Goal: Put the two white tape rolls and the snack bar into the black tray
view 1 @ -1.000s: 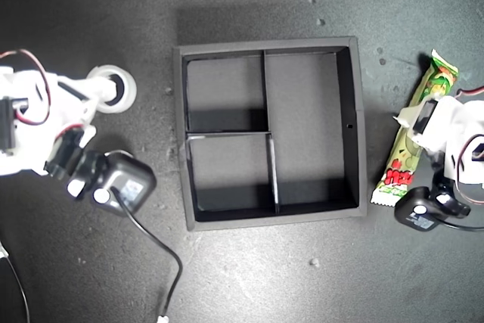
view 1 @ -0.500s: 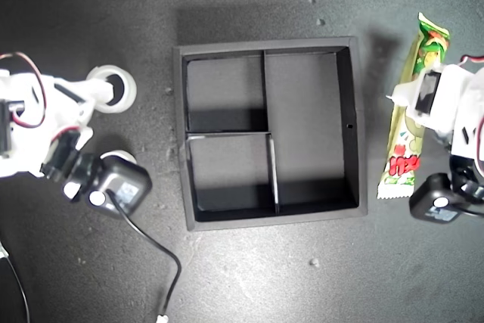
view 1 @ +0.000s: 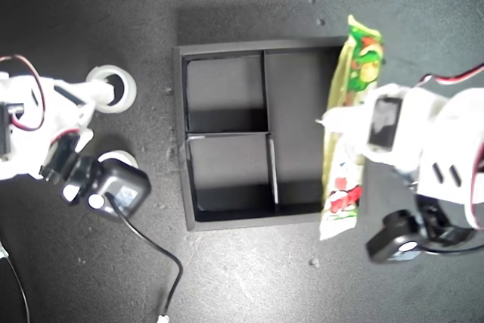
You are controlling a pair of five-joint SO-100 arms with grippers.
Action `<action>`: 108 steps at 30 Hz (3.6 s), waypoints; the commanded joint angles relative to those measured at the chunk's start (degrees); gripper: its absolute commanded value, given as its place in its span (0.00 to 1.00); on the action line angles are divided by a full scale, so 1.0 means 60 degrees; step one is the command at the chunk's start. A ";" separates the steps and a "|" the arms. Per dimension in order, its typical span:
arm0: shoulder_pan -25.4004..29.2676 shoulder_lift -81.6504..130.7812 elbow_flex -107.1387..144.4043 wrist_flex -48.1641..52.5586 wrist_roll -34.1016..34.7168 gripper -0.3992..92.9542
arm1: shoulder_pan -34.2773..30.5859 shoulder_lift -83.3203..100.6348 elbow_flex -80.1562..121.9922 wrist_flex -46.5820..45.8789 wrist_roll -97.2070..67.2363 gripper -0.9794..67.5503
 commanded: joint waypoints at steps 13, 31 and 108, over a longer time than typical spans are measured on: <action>-0.0029 0.0117 -0.0044 -0.0088 -0.0044 0.20 | -0.0205 -0.0967 -0.0308 -0.1289 0.0483 0.13; -0.0015 0.0044 -0.0073 -0.0117 -0.0044 0.21 | -0.0190 -0.1392 0.0117 -0.0938 0.0469 0.45; -0.0747 -0.0791 -0.4746 0.1567 0.0981 0.01 | -0.2959 0.5669 1.3506 -0.3018 0.9434 0.01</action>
